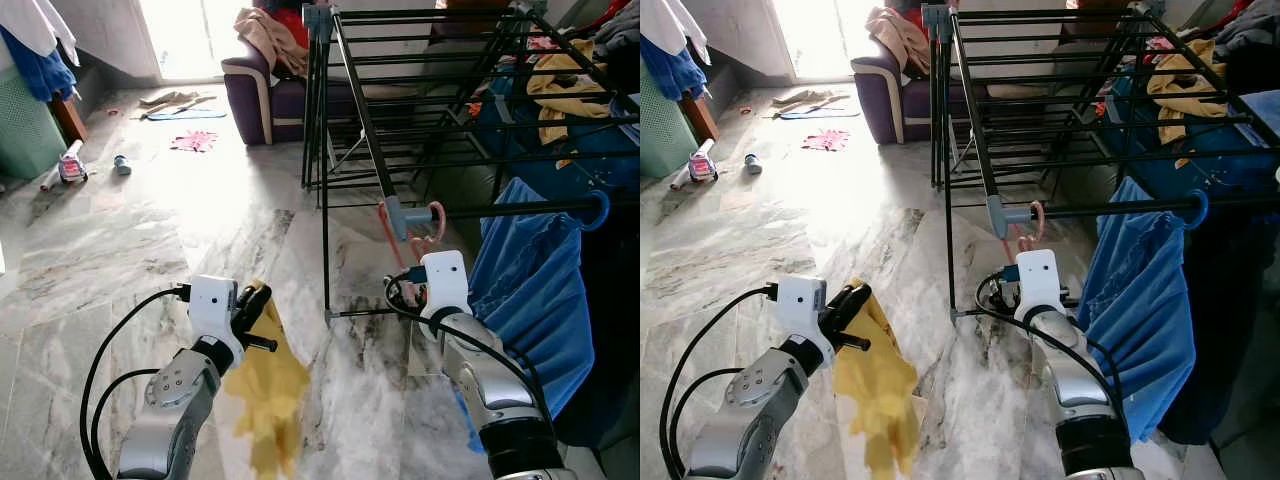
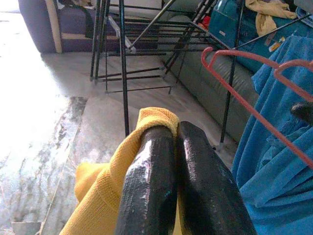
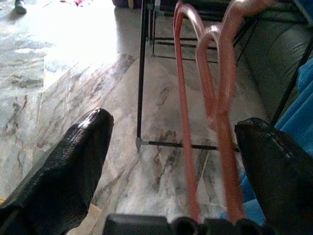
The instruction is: Hang hanger
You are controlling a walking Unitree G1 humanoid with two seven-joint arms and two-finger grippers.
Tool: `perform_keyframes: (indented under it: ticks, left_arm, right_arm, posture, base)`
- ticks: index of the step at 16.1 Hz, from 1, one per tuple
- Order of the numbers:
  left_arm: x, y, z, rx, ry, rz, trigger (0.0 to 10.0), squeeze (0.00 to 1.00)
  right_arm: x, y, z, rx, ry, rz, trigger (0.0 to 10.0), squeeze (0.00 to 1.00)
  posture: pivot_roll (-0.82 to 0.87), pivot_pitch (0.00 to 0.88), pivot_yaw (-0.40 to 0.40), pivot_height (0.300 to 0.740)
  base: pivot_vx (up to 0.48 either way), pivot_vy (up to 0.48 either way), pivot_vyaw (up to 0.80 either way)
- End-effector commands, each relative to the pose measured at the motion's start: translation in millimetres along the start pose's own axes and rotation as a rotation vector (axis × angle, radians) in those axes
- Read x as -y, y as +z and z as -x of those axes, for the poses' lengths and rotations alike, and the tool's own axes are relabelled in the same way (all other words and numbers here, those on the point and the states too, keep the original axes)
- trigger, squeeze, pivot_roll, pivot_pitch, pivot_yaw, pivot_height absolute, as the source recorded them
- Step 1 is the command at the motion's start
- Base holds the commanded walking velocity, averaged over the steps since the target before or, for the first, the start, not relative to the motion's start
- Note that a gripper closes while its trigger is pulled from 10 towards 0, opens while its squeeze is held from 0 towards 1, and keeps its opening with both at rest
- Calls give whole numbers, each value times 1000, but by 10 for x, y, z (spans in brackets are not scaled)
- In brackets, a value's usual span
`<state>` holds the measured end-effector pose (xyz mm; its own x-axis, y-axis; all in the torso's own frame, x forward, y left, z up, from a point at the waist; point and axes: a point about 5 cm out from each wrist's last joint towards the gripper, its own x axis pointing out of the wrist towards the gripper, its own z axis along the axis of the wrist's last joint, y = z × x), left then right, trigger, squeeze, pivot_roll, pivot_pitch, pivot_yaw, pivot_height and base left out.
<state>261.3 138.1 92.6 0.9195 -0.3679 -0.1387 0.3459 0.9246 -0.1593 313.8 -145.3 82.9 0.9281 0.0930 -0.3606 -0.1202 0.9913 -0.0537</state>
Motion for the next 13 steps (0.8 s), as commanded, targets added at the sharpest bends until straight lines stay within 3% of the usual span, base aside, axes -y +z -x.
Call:
perform_keyframes:
  ticks: [1, 7, 8, 9, 11, 12, 13]
  left_arm:
    - [7, 71, -32, 22, 0, -7, 10000, 0]
    - [29, 40, -48, 9, -5, 1, 10000, 0]
    - [34, 40, -50, 9, -6, 2, 10000, 0]
    - [40, 38, -51, 8, -8, 2, 10000, 0]
    - [50, 37, -49, 6, -12, 1, 10000, 0]
    - [50, 34, -48, 4, -11, 1, 10000, 0]
    - [53, 32, -46, 3, -11, 1, 10000, 0]
  right_arm:
    - [2, -27, -21, -29, -10, 20, 10000, 0]
    - [184, -117, -49, -62, -53, 40, 10000, 0]
    - [188, -108, -58, -57, -58, 40, 2431, 0]
    - [176, -91, -70, -50, -56, 38, 0, 0]
    - [143, -34, -103, -30, -64, -29, 353, 0]
    - [140, -12, -108, -23, -85, -47, 2863, 0]
    - [139, -2, -106, -17, -93, -46, 4667, 0]
  posture:
    - [9, 41, -9, 740]
    - [1, 40, -12, 740]
    - [1, 40, -12, 740]
    - [1, 40, -12, 740]
    - [3, 41, -12, 740]
    - [4, 42, -12, 740]
    - [6, 42, -12, 740]
  base:
    - [0, 0, 0]
    - [0, 0, 0]
    - [0, 0, 0]
    - [0, 0, 0]
    - [0, 0, 0]
    - [0, 0, 0]
    - [0, 0, 0]
